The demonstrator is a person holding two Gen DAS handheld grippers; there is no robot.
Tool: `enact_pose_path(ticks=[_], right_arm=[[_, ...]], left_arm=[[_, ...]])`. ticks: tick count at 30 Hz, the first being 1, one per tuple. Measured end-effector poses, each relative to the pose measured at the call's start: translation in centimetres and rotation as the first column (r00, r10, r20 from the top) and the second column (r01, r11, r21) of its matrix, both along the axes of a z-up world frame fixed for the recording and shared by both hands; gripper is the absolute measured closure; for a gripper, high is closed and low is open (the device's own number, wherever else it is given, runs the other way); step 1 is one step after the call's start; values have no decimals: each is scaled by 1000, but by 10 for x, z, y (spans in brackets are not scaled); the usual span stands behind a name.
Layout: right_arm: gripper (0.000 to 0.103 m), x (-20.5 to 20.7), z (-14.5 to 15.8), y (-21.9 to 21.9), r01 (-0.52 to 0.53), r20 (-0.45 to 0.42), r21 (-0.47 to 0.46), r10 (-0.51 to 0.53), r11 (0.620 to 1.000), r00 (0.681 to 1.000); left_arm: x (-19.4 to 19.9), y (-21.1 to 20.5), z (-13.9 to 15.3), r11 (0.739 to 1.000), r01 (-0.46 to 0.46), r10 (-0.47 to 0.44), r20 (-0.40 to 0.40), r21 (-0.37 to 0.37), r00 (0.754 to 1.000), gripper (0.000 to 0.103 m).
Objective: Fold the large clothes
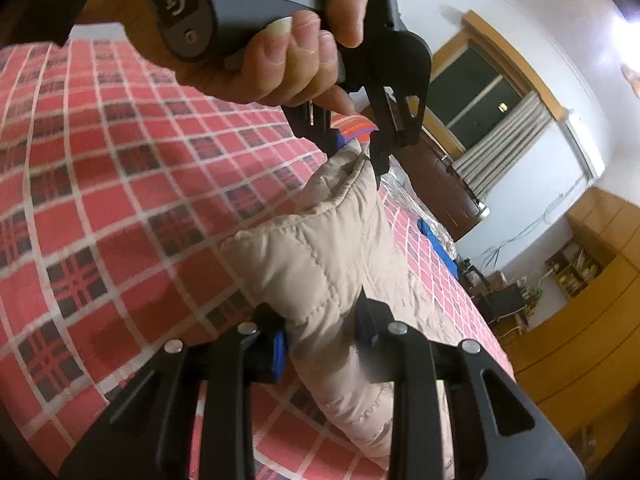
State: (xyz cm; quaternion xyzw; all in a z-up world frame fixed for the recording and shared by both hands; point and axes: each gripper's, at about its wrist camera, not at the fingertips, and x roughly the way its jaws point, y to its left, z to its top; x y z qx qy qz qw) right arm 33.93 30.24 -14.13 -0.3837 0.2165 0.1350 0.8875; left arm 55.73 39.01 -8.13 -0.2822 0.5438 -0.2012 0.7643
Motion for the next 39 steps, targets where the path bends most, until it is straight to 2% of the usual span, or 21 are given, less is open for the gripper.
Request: enact_pose_path(ticks=[4, 13, 19, 31, 39], right_arm=[[77, 3, 14, -9, 16, 10, 44, -17, 999, 1000], [77, 5, 33, -30, 47, 16, 120, -49, 992, 999], [77, 7, 44, -46, 65, 17, 173, -69, 983, 998], [77, 9, 64, -86, 100, 23, 279, -111, 955, 994], [78, 11, 72, -115, 122, 26, 334, -139, 935, 990]], left_arm=[[4, -21, 23, 1000, 11, -11, 23, 25, 1000, 78], [10, -53, 53, 997, 34, -38, 52, 68, 998, 79], [12, -69, 65, 994, 51, -57, 62, 98, 996, 79], [17, -127, 95, 982, 110, -125, 95, 153, 988, 80], [21, -160, 103, 974, 141, -160, 101, 177, 982, 80]])
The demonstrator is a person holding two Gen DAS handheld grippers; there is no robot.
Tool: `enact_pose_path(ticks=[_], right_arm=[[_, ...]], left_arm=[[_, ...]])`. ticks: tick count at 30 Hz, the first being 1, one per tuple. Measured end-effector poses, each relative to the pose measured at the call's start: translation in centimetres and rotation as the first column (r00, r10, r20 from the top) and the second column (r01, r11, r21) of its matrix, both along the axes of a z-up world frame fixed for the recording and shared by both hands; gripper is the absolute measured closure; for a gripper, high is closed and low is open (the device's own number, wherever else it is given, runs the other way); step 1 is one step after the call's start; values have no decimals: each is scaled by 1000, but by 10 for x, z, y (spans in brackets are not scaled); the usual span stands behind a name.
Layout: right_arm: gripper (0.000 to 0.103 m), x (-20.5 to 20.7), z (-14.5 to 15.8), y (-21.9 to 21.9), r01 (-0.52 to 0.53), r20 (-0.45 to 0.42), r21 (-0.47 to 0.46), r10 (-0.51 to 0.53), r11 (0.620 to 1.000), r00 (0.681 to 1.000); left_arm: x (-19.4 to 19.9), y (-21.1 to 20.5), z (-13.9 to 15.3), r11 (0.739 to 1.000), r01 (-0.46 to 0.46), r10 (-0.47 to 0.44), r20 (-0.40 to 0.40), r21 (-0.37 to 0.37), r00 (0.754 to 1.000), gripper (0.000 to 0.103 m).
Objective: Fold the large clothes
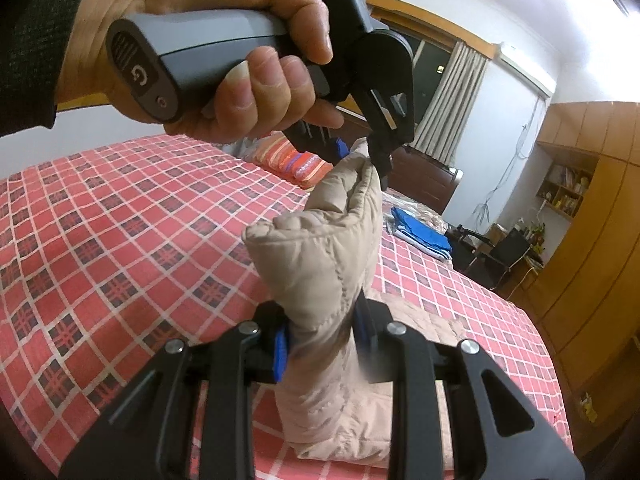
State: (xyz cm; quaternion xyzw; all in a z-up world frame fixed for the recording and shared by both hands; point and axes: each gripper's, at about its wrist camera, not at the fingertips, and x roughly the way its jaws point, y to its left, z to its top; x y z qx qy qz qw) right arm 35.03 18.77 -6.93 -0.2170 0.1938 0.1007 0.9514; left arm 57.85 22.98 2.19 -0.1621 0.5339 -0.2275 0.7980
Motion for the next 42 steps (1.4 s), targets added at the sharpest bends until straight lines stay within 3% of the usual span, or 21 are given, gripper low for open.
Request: enact_pose_path(ticks=[26, 42], right_arm=[[78, 5, 5, -105, 122, -3, 142, -123, 982, 992], [78, -1, -25, -185, 234, -81, 292, -220, 927, 972]], left_arm=[[14, -126, 5, 993, 105, -106, 9, 55, 994, 80], [16, -226, -30, 969, 200, -200, -20, 142, 980, 80]])
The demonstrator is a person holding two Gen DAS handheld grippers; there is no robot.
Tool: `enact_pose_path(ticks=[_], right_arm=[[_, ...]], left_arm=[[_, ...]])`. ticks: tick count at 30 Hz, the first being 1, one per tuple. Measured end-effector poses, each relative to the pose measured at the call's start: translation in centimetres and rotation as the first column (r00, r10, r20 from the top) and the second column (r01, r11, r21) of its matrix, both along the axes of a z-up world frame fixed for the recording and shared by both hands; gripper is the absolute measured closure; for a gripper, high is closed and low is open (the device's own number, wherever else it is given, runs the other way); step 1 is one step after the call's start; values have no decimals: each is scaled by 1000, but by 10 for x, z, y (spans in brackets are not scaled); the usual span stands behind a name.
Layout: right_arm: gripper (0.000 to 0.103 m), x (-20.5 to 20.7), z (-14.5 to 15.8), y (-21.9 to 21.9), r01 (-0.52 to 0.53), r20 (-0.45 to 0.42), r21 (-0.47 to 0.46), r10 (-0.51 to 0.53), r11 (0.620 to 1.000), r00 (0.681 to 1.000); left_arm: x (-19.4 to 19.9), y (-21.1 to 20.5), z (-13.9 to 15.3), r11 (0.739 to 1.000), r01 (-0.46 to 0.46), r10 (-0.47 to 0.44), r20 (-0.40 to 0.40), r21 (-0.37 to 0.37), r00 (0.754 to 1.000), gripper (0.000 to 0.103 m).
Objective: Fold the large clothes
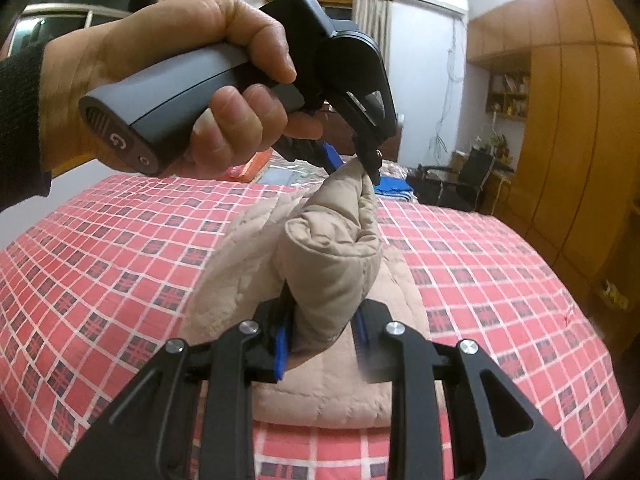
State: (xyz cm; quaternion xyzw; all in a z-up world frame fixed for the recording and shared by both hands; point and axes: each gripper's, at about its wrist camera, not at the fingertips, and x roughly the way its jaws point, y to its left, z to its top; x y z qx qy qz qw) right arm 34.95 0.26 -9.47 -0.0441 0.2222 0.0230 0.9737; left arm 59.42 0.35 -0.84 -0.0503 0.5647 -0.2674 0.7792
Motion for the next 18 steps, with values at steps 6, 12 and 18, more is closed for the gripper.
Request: enact_pose_path(ticks=[6, 12, 18], right_arm=[[78, 4, -24, -31, 24, -51, 93, -19, 995, 998], [78, 13, -45, -56, 28, -109, 221, -3, 975, 994], [78, 16, -57, -78, 34, -138, 340, 15, 940, 990]], left_arm=[[2, -34, -33, 998, 28, -27, -10, 51, 1000, 80], [5, -58, -63, 993, 38, -37, -13, 111, 999, 79], [4, -74, -76, 987, 45, -46, 3, 157, 999, 79]])
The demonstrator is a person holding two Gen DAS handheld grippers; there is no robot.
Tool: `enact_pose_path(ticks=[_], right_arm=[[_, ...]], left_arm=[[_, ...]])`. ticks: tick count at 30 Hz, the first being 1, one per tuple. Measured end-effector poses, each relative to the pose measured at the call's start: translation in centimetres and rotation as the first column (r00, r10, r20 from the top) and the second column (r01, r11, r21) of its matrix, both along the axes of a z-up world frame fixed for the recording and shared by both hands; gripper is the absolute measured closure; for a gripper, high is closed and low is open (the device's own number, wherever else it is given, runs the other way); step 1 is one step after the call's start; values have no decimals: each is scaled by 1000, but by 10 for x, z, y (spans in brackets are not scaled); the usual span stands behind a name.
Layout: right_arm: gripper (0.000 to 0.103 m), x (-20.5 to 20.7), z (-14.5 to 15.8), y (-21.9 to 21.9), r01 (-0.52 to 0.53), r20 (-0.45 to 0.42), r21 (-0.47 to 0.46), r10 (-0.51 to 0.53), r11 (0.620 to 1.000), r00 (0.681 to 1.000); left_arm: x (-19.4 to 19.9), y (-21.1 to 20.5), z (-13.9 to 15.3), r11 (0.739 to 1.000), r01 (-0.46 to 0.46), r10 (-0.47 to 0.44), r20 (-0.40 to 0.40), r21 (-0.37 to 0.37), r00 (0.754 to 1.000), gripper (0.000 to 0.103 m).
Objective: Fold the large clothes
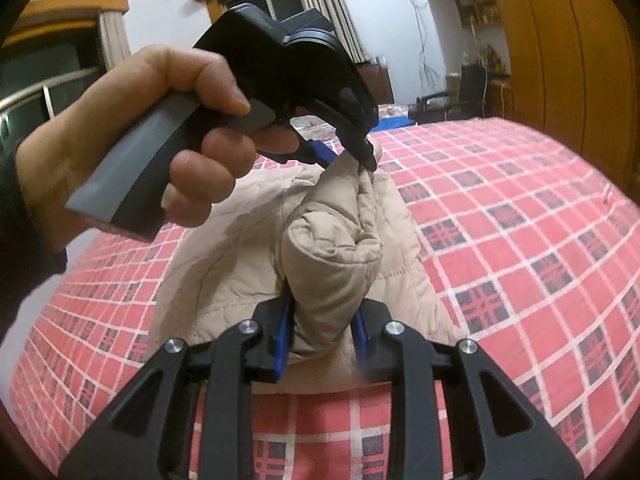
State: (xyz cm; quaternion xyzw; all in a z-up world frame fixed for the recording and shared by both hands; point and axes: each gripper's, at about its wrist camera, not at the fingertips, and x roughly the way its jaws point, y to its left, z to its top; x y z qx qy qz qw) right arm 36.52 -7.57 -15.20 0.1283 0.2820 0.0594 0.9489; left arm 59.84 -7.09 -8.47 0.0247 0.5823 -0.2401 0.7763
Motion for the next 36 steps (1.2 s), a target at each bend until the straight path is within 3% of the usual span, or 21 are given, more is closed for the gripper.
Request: enact_pose_path(ticks=[4, 8, 11, 15, 18, 21, 24, 27, 31, 33, 36], right_arm=[[78, 0, -9, -14, -12, -7, 100, 13, 995, 1000], [75, 6, -23, -36, -6, -48, 257, 19, 966, 999], [71, 13, -35, -57, -20, -91, 418, 64, 908, 994], [64, 26, -42, -75, -58, -135, 540, 154, 840, 979], [58, 38, -44, -83, -91, -154, 613, 232, 785, 960], [48, 49, -44, -92, -112, -174, 676, 306, 728, 936], [37, 61, -41, -100, -128, -182, 734, 375, 667, 909], [31, 82, -34, -108, -135, -187, 763, 417, 632, 889], [28, 124, -23, -109, -144, -229, 769, 479, 623, 848], [28, 145, -20, -106, -138, -279, 733, 479, 666, 832], [30, 170, -20, -101, -128, -325, 701, 474, 701, 819]], left_arm=[[-5, -8, -6, 1000, 7, -8, 43, 30, 999, 75], [-8, 0, -7, 999, -22, 25, 78, -43, 997, 59], [-12, 18, 2, 993, -48, 60, 109, -108, 992, 49], [-24, 60, 24, 987, -57, 82, 165, -148, 983, 39], [-41, 102, 37, 985, -49, 85, 219, -164, 972, 37], [-68, 149, 37, 974, -34, 88, 233, -226, 969, 36], [-95, 187, 23, 948, -28, 94, 194, -317, 977, 36], [-114, 210, 9, 897, -37, 103, 125, -441, 987, 36], [-130, 204, 2, 871, 12, 55, 124, -490, 991, 36], [-133, 198, 0, 871, 32, 32, 121, -491, 992, 36], [-135, 190, -3, 866, 55, 0, 109, -497, 994, 36]])
